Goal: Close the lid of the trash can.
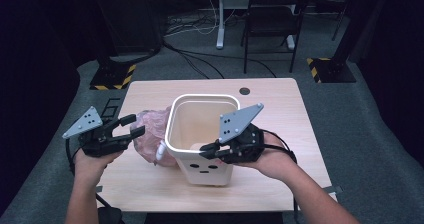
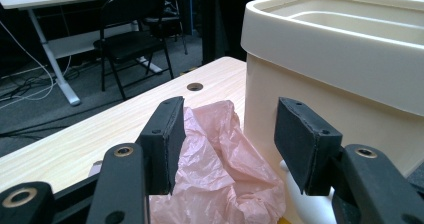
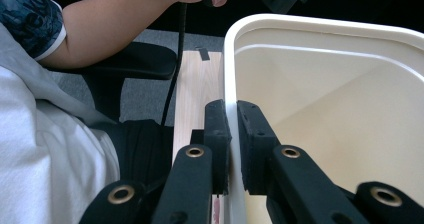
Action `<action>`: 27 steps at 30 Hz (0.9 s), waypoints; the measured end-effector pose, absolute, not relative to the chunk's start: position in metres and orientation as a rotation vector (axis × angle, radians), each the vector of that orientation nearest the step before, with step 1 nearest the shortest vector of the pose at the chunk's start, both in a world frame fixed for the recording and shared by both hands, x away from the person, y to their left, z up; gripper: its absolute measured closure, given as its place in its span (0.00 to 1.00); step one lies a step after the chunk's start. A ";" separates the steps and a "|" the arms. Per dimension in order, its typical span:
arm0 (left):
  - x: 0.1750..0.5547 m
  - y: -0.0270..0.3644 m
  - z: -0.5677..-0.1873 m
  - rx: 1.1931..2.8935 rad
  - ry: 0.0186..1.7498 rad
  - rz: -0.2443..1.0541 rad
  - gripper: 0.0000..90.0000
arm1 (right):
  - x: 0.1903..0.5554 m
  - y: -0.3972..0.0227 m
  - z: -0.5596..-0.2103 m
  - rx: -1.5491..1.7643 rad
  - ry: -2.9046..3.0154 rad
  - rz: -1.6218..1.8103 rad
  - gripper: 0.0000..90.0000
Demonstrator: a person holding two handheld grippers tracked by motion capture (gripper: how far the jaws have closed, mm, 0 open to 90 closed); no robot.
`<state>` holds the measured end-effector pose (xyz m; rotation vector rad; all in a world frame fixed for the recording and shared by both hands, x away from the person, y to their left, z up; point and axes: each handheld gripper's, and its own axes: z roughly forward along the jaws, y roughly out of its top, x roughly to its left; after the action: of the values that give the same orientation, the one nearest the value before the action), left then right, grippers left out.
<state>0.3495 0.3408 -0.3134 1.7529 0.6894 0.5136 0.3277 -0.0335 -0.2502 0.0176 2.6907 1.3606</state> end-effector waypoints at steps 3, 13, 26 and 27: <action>0.350 0.341 -0.313 1.753 0.692 0.513 0.51 | 0.326 -0.035 -0.252 0.009 2.668 1.373 0.91; 0.351 0.350 -0.313 1.732 0.717 0.519 0.50 | 0.325 -0.041 -0.248 0.036 2.635 1.462 0.76; 0.352 0.351 -0.316 1.735 0.732 0.518 0.50 | 0.329 -0.066 -0.243 0.123 2.579 1.549 0.72; 0.352 0.351 -0.316 1.735 0.731 0.519 0.50 | 0.329 -0.067 -0.243 0.127 2.572 1.554 0.71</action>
<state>0.3523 0.3510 -0.3162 1.7348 0.7315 0.5189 0.3294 -0.0674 -0.2430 0.1273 2.5722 1.5538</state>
